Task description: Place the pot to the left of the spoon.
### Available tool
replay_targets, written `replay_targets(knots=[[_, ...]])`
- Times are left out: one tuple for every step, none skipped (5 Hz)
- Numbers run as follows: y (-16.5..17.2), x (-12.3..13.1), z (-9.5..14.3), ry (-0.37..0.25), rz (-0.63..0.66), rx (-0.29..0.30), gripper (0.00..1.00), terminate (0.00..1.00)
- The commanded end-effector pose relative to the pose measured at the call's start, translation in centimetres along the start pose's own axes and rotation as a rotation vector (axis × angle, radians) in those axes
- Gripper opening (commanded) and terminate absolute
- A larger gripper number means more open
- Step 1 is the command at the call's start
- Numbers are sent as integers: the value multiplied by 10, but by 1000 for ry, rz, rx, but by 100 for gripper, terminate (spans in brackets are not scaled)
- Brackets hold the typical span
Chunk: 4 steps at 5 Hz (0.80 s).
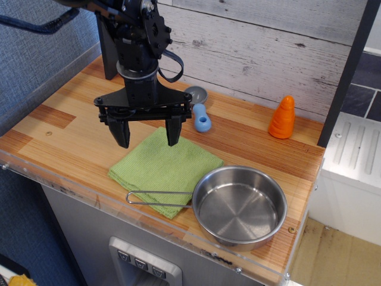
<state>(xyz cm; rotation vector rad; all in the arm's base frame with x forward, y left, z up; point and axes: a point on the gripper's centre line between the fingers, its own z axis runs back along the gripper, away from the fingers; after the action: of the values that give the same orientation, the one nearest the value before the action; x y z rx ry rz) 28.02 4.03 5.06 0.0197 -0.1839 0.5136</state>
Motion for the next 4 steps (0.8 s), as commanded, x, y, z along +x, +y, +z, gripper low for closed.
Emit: replay_targets(knots=[[0, 0, 0, 0, 0, 0, 100, 0], [-12, -3, 1, -3, -32, -78, 100, 0], [-24, -6, -2, 13, -71, -119, 100, 0], [-37, -13, -2, 15, -122, -165, 100, 0]])
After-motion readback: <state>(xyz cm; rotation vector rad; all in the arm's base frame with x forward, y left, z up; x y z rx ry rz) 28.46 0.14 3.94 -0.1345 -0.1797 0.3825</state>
